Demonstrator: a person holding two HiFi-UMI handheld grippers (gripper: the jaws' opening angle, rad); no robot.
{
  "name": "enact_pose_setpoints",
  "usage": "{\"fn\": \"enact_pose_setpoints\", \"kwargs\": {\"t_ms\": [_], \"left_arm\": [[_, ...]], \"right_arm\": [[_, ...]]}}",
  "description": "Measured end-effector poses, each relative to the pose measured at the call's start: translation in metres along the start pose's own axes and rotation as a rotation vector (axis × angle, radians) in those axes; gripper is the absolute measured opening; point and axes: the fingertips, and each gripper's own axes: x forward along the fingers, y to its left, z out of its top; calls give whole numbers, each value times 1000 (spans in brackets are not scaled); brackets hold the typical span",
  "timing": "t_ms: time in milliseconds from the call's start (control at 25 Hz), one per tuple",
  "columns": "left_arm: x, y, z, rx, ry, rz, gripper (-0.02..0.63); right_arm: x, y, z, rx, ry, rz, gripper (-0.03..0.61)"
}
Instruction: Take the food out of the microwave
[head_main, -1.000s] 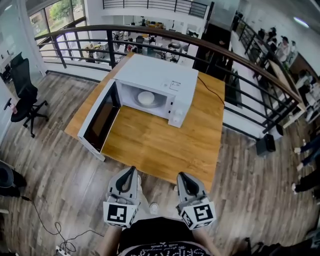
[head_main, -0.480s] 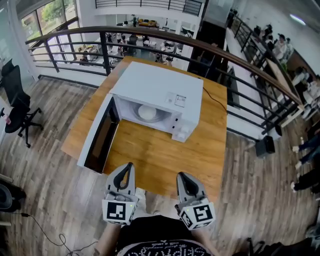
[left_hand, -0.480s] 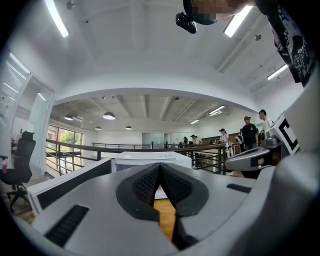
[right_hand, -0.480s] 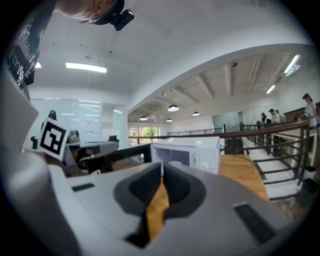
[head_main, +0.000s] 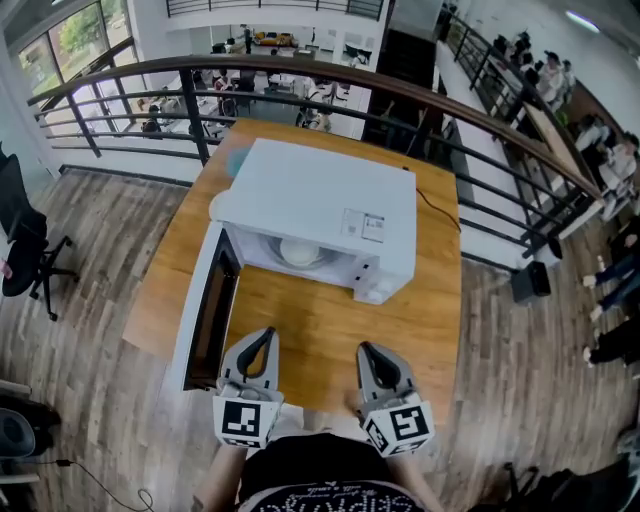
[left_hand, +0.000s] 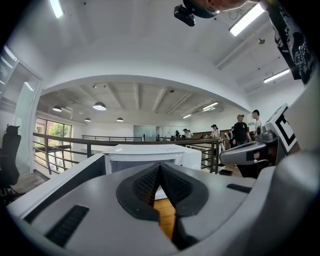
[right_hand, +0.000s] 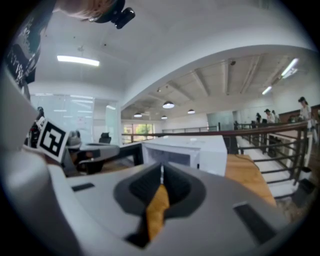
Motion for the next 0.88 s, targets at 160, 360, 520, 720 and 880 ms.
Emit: {"fn": "enact_pose_setpoints", "kwargs": {"t_ms": [160,360,520,720,880], "left_arm": [[20,15,-9,31,33,-38,32],[39,30,-24,-6,75,-67,32],[48,37,-29,5,86,-83,31],[61,40,-36,1,101,-96,32],[78,44,-34,39,107,-105,32]], "right_arm": [[24,2,0,-2,15,-13,35],[46,5,-6,5,29,-31,35],[56,6,-6,-13,35,-39,35],[71,-2,-2,-37,28,-48,35],[86,-8,3,-88,5,-14,35]]}}
